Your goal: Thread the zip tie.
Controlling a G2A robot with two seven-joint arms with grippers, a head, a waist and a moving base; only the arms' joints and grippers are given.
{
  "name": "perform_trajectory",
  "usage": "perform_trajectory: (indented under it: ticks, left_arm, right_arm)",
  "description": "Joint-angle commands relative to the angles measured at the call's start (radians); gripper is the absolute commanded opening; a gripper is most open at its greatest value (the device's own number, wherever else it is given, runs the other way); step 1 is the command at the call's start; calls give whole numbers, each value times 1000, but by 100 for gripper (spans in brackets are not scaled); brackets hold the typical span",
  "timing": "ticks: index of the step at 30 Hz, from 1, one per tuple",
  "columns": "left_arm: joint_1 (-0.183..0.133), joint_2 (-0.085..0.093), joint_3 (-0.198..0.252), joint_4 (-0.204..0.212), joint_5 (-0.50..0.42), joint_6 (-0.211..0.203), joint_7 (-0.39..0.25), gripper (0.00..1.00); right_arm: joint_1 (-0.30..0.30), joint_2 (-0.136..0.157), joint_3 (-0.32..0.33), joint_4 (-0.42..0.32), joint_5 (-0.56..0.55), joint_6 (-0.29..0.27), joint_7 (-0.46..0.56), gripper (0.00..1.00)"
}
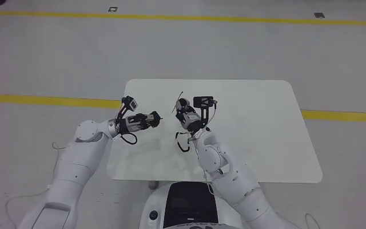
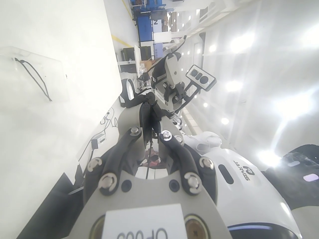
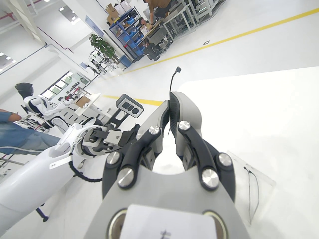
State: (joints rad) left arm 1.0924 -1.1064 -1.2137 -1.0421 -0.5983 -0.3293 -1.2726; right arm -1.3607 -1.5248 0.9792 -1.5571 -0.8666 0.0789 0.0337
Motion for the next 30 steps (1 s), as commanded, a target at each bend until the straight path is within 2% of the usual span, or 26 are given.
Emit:
perform_trajectory:
  ticks: [1, 4, 15, 19, 27, 30]
  left_arm:
    - [-1, -2, 12, 0, 0, -5, 10, 0]
    - [-3, -4, 29, -4, 10, -11, 20, 0]
    - [-5, -3, 26, -9, 20, -11, 33, 0]
    - [14, -3, 38, -29, 28, 5, 73, 0]
    - [15, 1, 43, -17, 23, -4, 85, 0]
    - [13, 2, 46, -14, 18, -10, 89, 0]
  right_arm:
    - [4, -2, -6, 7, 3, 8, -8, 0]
    - [9, -4, -15, 15, -11, 2, -30, 0]
    - [9, -4, -15, 15, -11, 2, -30, 0]
    - [8, -4, -14, 16, -11, 1, -31, 0]
    - [-3, -5, -15, 17, -25, 15, -43, 0]
    - [-9, -4, -15, 8, -19, 3, -43, 0]
